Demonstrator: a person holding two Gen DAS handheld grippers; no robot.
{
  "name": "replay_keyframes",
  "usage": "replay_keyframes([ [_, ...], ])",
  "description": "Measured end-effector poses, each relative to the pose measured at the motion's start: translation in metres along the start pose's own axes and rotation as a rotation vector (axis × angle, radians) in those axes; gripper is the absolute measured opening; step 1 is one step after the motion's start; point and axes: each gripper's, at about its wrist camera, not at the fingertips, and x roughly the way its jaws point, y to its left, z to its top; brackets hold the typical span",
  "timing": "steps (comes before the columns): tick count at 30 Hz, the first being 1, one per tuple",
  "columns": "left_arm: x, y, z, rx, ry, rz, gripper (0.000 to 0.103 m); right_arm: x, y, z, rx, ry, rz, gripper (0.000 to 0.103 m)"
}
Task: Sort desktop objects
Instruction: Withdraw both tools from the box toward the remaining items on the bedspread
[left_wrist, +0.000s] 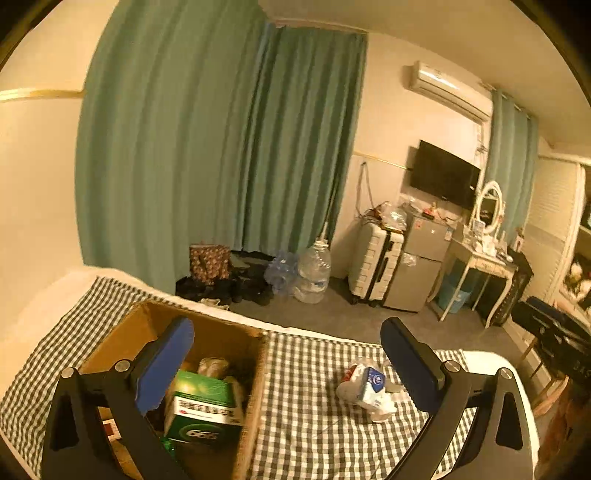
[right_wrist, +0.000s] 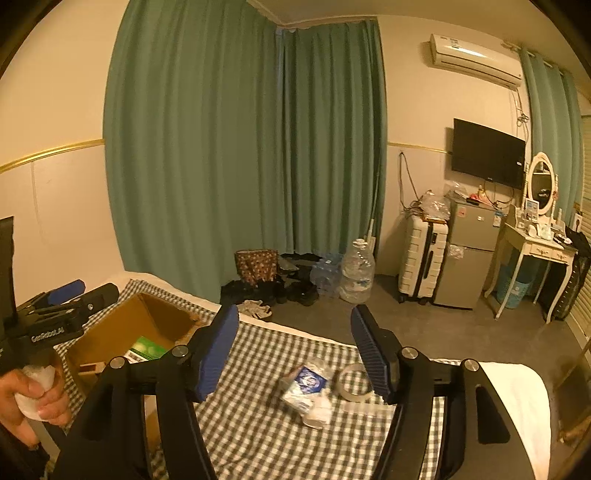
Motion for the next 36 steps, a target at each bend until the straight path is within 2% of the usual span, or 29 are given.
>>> replay_keyframes([
  [4,0.013,-0.019,-0.006,0.067,0.033,-0.005,0.103,0.003,-0.019,-0.009,0.029,0.009,-0.014,0.065],
  [10,0.027,-0.025,-0.013,0.062,0.065,-0.01,0.103,0.01,-0.039,-0.025,0.058,0.015,-0.015,0.065],
  [27,0.045,-0.031,-0.024,0.041,0.024,0.005,0.103,0.044,-0.072,-0.042,0.092,0.013,-0.025,0.065],
  [31,0.058,-0.04,-0.03,0.059,0.061,-0.031,0.103,0.057,-0.078,-0.052,0.099,0.038,-0.013,0.065],
  [36,0.081,-0.054,-0.04,0.094,0.14,0.004,0.103,0.074,-0.082,-0.061,0.083,0.058,-0.02,0.066],
])
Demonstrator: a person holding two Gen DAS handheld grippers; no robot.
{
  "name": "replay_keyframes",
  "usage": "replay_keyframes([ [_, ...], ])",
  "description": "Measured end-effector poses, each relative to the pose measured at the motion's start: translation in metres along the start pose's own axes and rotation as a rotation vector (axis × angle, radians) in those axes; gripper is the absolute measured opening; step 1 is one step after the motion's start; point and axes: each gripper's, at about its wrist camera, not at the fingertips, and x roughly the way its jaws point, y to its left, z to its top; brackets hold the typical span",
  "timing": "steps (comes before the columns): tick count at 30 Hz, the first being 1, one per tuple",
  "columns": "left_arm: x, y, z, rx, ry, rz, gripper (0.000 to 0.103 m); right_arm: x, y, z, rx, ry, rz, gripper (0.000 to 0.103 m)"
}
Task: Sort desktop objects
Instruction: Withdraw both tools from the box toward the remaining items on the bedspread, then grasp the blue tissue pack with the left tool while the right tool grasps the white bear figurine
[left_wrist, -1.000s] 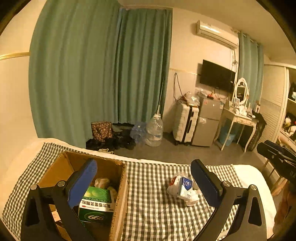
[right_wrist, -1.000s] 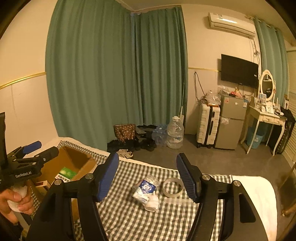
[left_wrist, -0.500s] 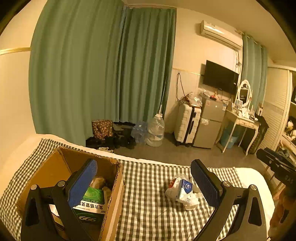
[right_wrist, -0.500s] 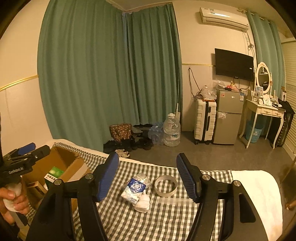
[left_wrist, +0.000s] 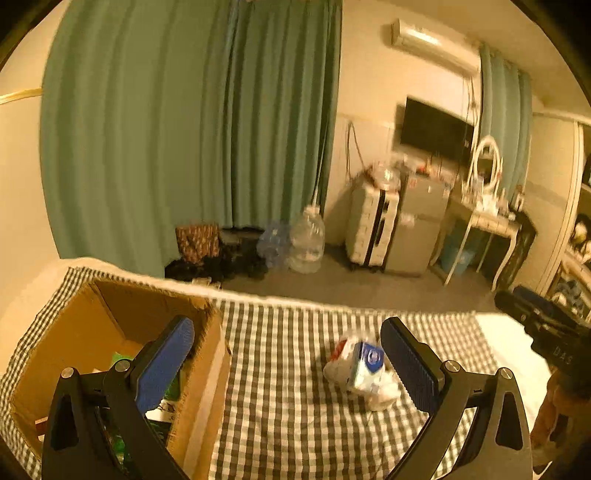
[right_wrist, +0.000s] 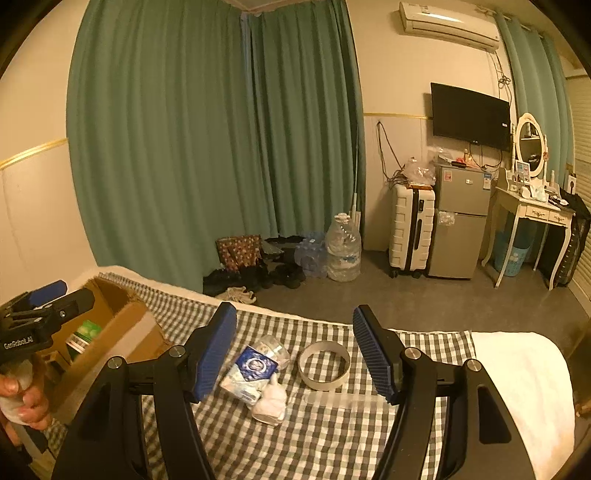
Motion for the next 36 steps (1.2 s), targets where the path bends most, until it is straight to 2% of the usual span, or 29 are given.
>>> replay_keyframes([
  [3,0.015,-0.01,-0.006,0.014,0.05,-0.022,0.103,0.009,-0.004,-0.007,0.008,0.019,0.004,0.066],
  [10,0.034,-0.036,-0.02,0.094,0.079,-0.029,0.103,0.03,-0.008,-0.013,0.021,0.063,0.011,0.066],
  [17,0.063,-0.043,-0.035,0.108,0.141,-0.048,0.103,0.051,-0.009,-0.011,-0.038,0.101,0.022,0.066],
  [20,0.076,-0.045,-0.043,0.107,0.162,-0.067,0.103,0.065,-0.01,-0.009,-0.081,0.104,-0.004,0.066],
  [23,0.091,-0.047,-0.053,0.127,0.185,-0.055,0.103,0.074,-0.022,-0.024,-0.007,0.125,0.012,0.066],
  [26,0.108,-0.05,-0.06,0.13,0.222,-0.07,0.103,0.096,-0.031,-0.046,0.085,0.219,0.084,0.067],
  [28,0.118,-0.052,-0.066,0.13,0.243,-0.088,0.103,0.106,-0.031,-0.054,0.092,0.256,0.111,0.067],
  [32,0.136,-0.056,-0.076,0.105,0.27,-0.098,0.103,0.112,-0.033,-0.075,0.087,0.291,0.129,0.067],
  [36,0.149,-0.059,-0.087,0.068,0.297,-0.125,0.103,0.116,-0.051,-0.09,0.198,0.321,0.122,0.067],
])
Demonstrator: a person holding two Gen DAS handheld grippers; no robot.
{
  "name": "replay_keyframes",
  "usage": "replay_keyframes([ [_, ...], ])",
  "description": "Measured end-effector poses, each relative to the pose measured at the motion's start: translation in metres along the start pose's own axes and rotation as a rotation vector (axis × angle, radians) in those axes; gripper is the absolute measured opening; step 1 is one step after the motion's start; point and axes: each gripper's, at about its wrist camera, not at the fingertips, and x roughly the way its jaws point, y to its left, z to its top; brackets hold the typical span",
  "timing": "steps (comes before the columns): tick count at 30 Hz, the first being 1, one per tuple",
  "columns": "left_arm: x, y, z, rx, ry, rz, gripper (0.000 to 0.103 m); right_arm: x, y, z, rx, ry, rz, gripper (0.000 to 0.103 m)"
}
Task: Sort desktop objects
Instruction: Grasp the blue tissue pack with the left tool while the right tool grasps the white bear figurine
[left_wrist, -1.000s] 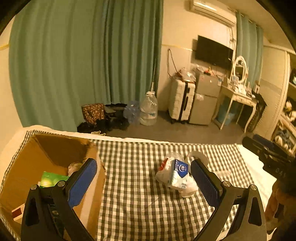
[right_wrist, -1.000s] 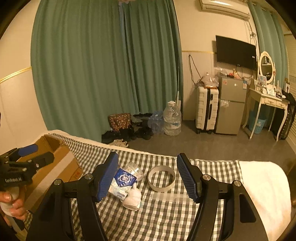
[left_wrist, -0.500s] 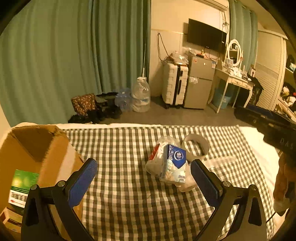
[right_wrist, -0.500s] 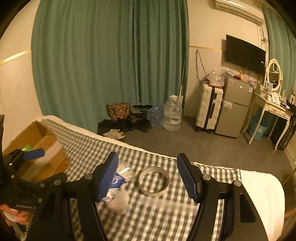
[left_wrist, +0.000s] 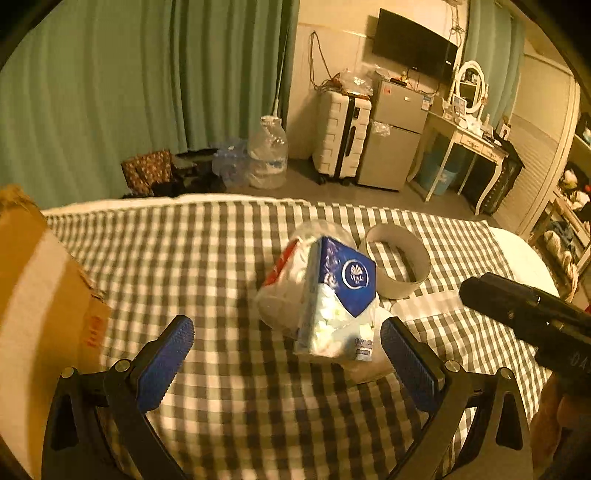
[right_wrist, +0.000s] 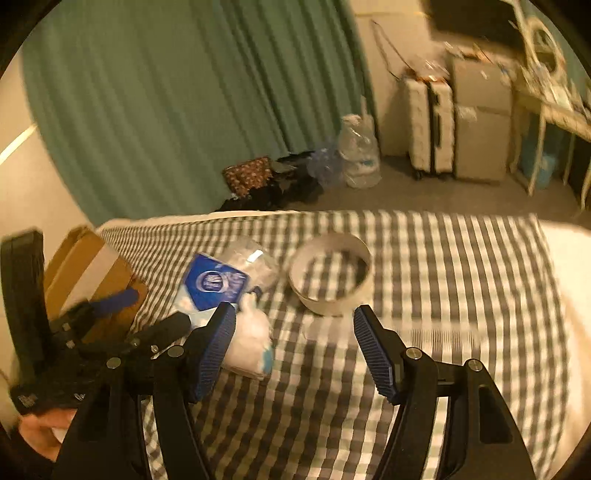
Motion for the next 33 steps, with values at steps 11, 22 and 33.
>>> replay_keyframes([
  [11,0.011,-0.018,0.003,0.04,0.022,-0.113,0.02,0.02,-0.003,-0.015,-0.019,0.049,0.036,0.066],
  [22,-0.029,0.013,0.006,0.029,-0.086,-0.066,0.019,0.039,0.029,-0.015,-0.062,0.087,0.098,0.067],
  [33,-0.065,0.041,0.002,0.023,-0.134,0.002,0.019,0.075,0.052,-0.039,-0.061,0.193,0.061,0.078],
])
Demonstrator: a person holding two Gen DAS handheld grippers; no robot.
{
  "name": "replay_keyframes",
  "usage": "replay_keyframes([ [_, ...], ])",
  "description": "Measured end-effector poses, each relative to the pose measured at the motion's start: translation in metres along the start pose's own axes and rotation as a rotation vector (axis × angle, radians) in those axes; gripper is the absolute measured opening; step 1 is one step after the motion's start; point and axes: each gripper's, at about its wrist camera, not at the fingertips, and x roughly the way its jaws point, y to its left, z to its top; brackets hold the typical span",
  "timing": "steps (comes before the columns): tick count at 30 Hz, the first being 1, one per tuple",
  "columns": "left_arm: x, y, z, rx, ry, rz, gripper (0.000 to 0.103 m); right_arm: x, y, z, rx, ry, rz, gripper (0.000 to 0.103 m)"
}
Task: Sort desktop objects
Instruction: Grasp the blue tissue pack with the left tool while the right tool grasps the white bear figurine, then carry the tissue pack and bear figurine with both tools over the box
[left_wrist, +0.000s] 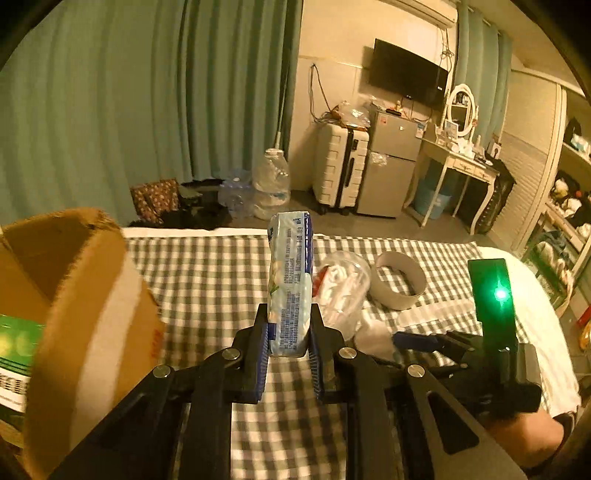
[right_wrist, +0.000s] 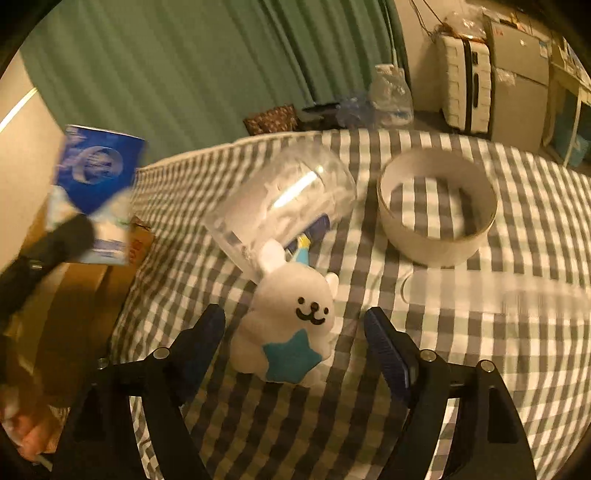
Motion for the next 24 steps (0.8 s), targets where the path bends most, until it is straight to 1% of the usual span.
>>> replay_keyframes([
  [1,-0.003,0.002,0.0,-0.002,0.0,0.004,0.019,0.001,0.0,-0.001,-0.003,0.0,-0.012,0.077],
  [2,-0.005,0.005,-0.001,-0.011,0.001,0.011,0.019,0.001,-0.001,-0.002,-0.007,0.002,-0.017,0.073],
  [3,-0.006,0.008,-0.001,-0.024,0.004,0.018,0.019,0.001,-0.001,-0.002,-0.009,0.004,-0.024,0.069],
  [4,-0.006,0.011,-0.001,-0.035,0.007,0.022,0.019,-0.001,0.0,-0.002,-0.011,0.007,-0.031,0.057],
  [5,-0.007,0.013,-0.001,-0.046,0.01,0.022,0.019,-0.001,0.001,-0.003,-0.01,0.014,-0.037,0.055],
  [9,-0.012,0.015,-0.002,-0.053,0.012,0.015,0.019,-0.002,0.002,-0.002,-0.016,0.022,-0.058,0.055],
  [13,-0.016,0.008,-0.001,-0.044,0.0,0.019,0.019,-0.007,0.004,0.0,-0.015,0.007,-0.092,0.054],
  [20,-0.03,0.002,0.004,-0.03,-0.031,0.035,0.019,-0.033,0.003,0.012,-0.006,-0.079,-0.128,0.054],
  [24,-0.038,0.001,0.008,-0.029,-0.052,0.052,0.019,-0.057,0.005,0.021,-0.016,-0.143,-0.146,0.054],
])
